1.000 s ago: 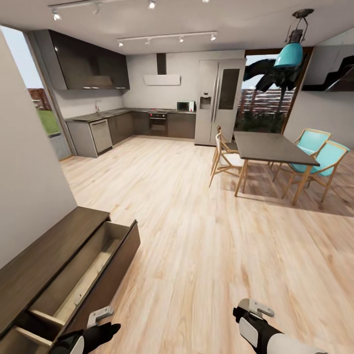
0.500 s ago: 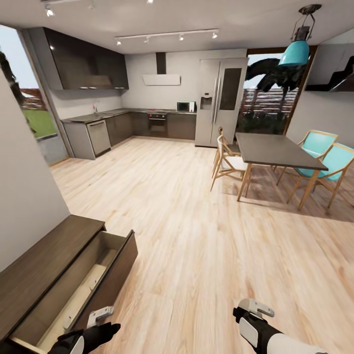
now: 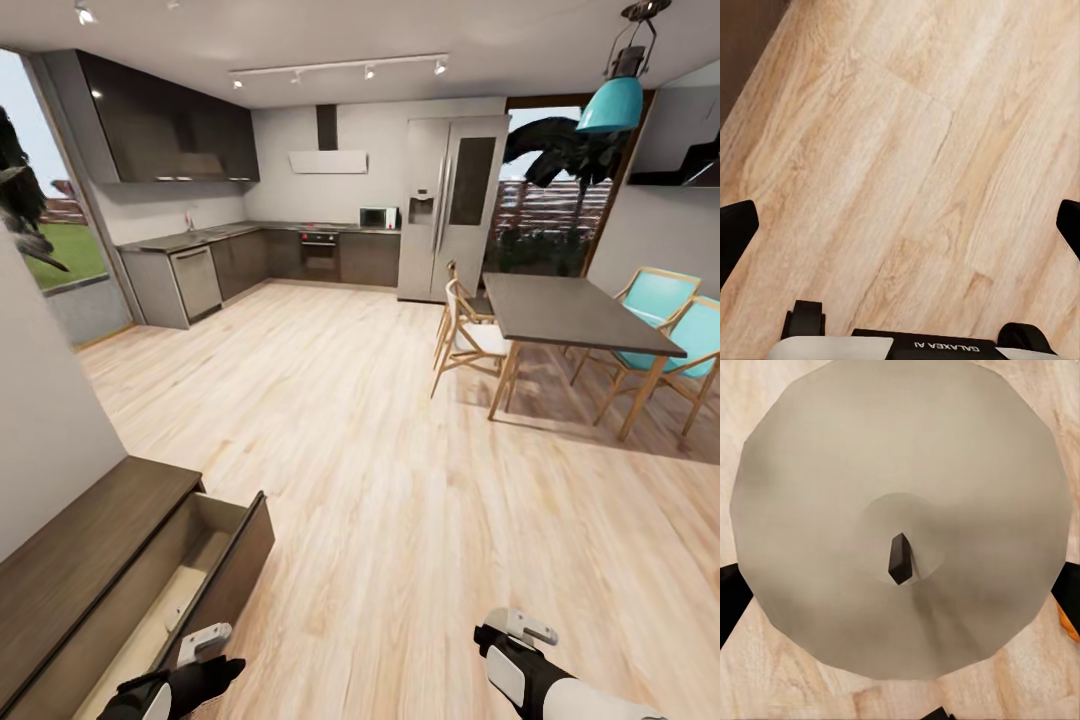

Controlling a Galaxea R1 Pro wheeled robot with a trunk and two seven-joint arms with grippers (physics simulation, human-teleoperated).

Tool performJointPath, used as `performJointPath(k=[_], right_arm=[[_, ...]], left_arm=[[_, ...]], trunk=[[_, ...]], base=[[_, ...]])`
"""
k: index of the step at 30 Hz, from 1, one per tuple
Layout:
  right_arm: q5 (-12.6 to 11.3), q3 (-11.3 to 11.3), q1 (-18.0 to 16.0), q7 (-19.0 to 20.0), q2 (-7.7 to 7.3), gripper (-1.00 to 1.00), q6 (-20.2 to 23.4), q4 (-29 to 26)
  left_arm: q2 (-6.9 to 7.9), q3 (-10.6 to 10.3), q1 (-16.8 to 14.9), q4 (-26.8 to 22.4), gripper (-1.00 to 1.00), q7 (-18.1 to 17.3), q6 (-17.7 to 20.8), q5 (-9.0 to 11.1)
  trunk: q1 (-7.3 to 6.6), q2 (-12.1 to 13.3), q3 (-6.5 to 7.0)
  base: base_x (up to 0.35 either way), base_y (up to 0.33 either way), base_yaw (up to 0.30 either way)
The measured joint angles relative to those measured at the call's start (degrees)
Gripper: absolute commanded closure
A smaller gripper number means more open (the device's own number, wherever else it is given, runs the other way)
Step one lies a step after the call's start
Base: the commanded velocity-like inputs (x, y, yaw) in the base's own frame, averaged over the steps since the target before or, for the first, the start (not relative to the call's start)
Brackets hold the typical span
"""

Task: Place each of the two pumpkins and all three candles from the living room inside a cabinet in the living room (use any cabinet), then make sure every cabinet is closed, and position the cauldron so it is next to a table in the living room.

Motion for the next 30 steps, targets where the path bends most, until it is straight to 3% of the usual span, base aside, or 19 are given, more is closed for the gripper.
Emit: performJointPath(k=[23,30], right_arm=[[0.00,0.00,0.00,0.00,-0.02,1.00,-0.01,0.00],[0.03,0.00,0.00,0.00,-0.01,1.00,-0.01,0.01]], left_arm=[[0.00,-0.22,0.00,0.00,-1.00,0.01,-0.05,-0.87],[0.00,-0.26,0.01,0.00,-1.00,0.01,-0.08,-0.88]], trunk=[[0.00,0.00,0.00],[0.00,0.00,0.00]], base=[[0.325,0.000,0.000],[0.325,-0.031,0.154]])
